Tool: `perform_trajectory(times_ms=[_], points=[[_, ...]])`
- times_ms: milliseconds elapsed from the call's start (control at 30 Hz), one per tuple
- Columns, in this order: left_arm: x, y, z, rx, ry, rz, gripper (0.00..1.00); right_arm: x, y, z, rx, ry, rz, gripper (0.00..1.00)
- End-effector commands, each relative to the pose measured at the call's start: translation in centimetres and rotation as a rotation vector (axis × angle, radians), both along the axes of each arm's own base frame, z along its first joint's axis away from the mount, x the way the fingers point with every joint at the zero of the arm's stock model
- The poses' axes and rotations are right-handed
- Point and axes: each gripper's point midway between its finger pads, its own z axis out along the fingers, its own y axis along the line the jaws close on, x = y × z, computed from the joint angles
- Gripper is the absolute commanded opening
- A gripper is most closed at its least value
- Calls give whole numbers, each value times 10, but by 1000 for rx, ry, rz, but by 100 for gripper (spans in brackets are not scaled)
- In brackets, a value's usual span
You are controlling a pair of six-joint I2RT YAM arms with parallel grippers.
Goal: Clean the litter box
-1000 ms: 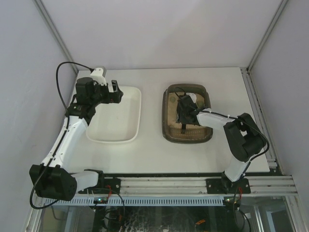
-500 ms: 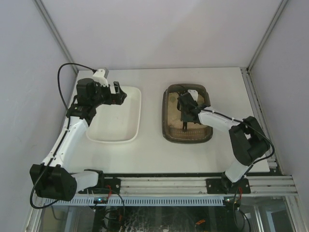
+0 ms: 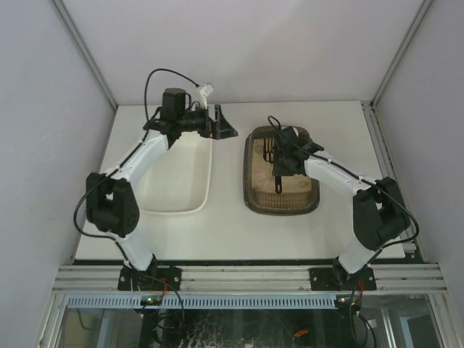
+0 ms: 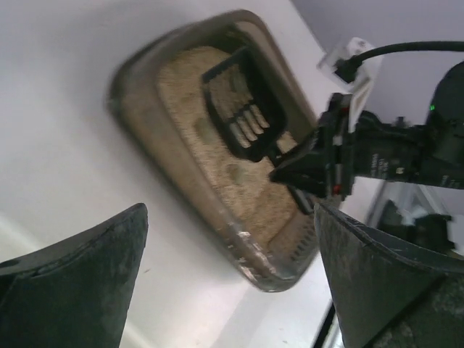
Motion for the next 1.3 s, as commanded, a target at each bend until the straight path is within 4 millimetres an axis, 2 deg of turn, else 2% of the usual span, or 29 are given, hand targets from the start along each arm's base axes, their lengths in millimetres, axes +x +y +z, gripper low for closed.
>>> perform_trajectory(times_ms=[0,133,233,433,700,833,900,933,1033,1067,1200,1267], points=[[-8,-58,21,-168,63,-230,100,-13,9,32,57,-29,69,0],[-2,-88,-3,-126,111,-278,100,-27,15,40,79,-39,98,0],[-2,-101,-17,-103,118,-286,100,-34,15,46,76,-48,103,0],[11,-109,-41,-61,111,-264,100,-50,24,62,135,-72,128,0],[14,-126,-47,-91,140,-278,99,-60,38,65,160,-68,163,0],[9,-132,-51,-105,164,-315,87,-62,42,63,163,-63,168,0],[5,-133,-51,-113,172,-336,75,-62,42,61,156,-62,169,0],[3,-133,-50,-114,171,-342,64,-62,42,61,153,-61,169,0],[-1,-131,-54,-111,173,-354,15,-62,43,60,157,-61,179,0],[-2,-130,-56,-105,175,-355,3,-62,43,59,158,-59,181,0],[-11,-129,-57,-118,184,-384,0,-62,41,58,177,-57,177,1],[-16,-130,-49,-153,190,-393,0,-64,43,59,239,-45,185,13]])
